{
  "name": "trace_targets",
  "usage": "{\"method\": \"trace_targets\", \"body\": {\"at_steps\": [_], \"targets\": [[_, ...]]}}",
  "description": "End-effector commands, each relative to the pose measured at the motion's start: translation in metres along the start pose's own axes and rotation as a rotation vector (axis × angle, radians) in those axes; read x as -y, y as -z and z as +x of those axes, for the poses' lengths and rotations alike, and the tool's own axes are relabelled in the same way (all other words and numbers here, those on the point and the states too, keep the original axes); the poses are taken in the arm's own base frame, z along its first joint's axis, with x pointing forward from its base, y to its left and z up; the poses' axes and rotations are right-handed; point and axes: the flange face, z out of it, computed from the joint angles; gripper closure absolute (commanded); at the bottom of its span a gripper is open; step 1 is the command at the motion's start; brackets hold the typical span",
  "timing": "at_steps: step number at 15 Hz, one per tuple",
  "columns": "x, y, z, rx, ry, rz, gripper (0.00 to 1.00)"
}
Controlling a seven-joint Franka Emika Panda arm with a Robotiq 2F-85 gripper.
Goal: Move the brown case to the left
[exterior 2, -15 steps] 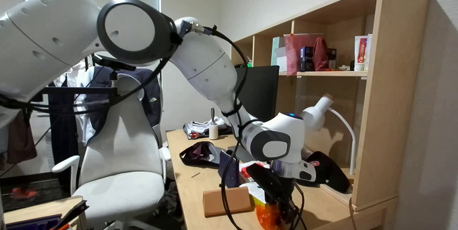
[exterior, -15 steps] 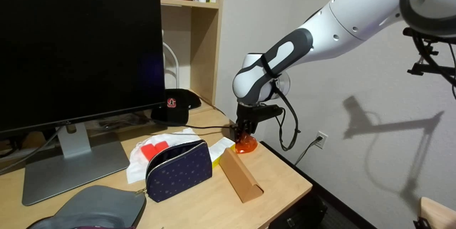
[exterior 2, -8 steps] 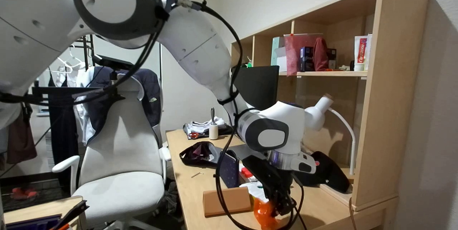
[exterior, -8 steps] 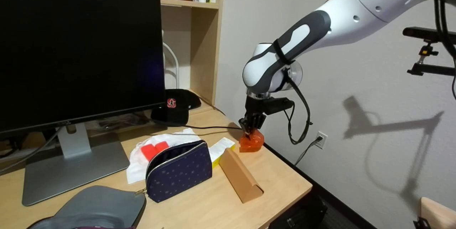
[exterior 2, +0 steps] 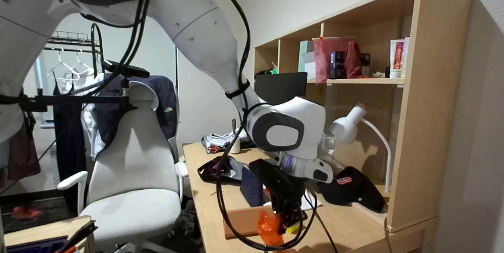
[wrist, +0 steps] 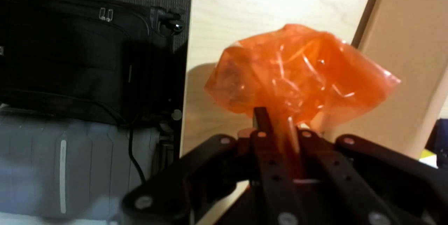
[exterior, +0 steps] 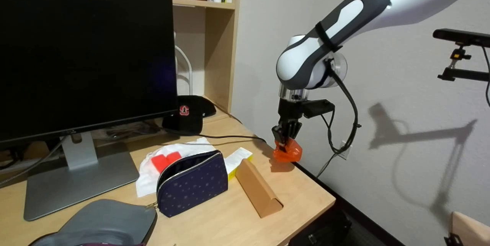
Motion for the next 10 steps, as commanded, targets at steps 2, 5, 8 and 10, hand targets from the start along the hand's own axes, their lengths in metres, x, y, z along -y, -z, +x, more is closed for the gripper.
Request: {"method": "trace_targets", "body": {"at_steps": [2, 5, 8, 10], "targets": [[0.005, -0.02, -0.041, 0.087, 0.009, 0.034, 0.9], [0.009, -0.037, -0.059, 0.124, 0.005, 0.035, 0.9], [0.015, -0.051, -0.077, 0.166, 0.016, 0.047, 0.9], [0.017, -0.059, -0.085, 0.181, 0.006, 0.047, 0.9]]}}
